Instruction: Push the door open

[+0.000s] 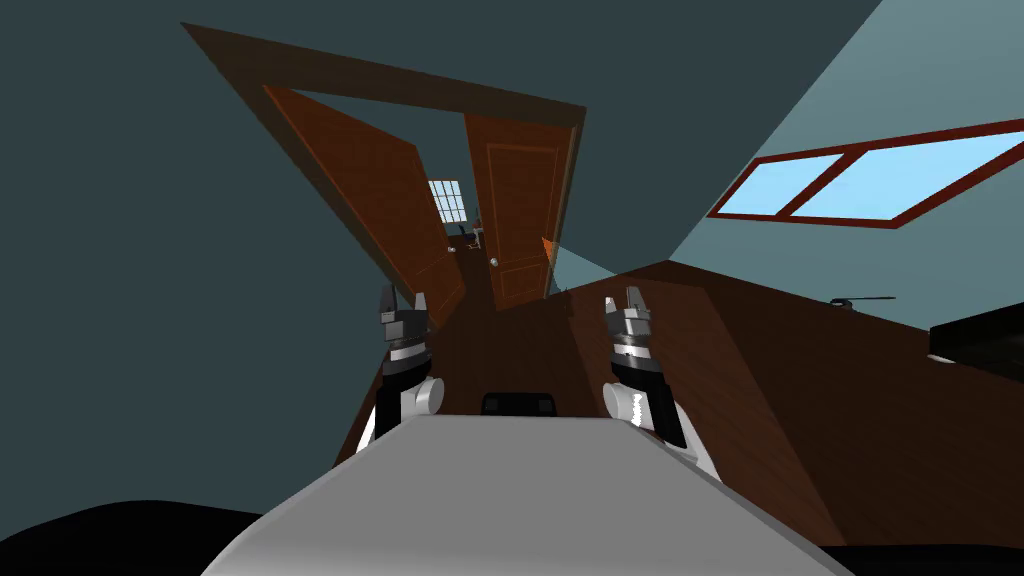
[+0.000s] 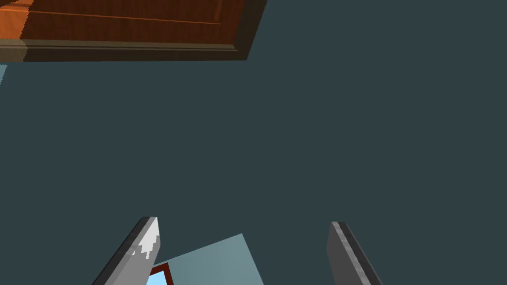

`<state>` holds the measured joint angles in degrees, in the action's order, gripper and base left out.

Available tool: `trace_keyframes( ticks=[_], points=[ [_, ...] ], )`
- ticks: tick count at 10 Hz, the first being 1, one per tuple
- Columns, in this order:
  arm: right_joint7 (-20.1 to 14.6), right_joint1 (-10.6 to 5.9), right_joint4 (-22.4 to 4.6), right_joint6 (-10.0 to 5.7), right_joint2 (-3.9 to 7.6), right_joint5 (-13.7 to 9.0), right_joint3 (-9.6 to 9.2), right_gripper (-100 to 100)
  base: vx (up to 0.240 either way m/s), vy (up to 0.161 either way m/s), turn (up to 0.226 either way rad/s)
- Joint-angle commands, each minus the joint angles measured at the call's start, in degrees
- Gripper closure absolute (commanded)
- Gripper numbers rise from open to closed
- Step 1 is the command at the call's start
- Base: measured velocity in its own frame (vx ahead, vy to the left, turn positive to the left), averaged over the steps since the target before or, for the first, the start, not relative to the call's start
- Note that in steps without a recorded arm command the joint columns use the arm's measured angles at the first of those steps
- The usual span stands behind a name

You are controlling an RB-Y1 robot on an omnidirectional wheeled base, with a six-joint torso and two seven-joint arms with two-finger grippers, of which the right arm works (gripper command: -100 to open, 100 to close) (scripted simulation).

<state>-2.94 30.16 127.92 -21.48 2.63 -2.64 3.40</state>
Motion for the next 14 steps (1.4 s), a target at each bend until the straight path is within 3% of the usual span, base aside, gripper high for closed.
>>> trace_keyframes(
  ticks=[1, 7, 14],
  points=[
    [-0.26, -0.18, -0.31, -0.10, 0.08, -1.04, 0.29, -100, 0.089, 0.080, -0.299],
    [-1.60, -1.07, -1.91, -0.62, 0.46, -6.32, 1.73, -100, 0.003, -0.016, -0.298],
    [-3.78, -2.52, -4.49, -1.45, 0.97, -14.88, 4.08, -100, 0.025, 0.007, -0.304]
  ],
)
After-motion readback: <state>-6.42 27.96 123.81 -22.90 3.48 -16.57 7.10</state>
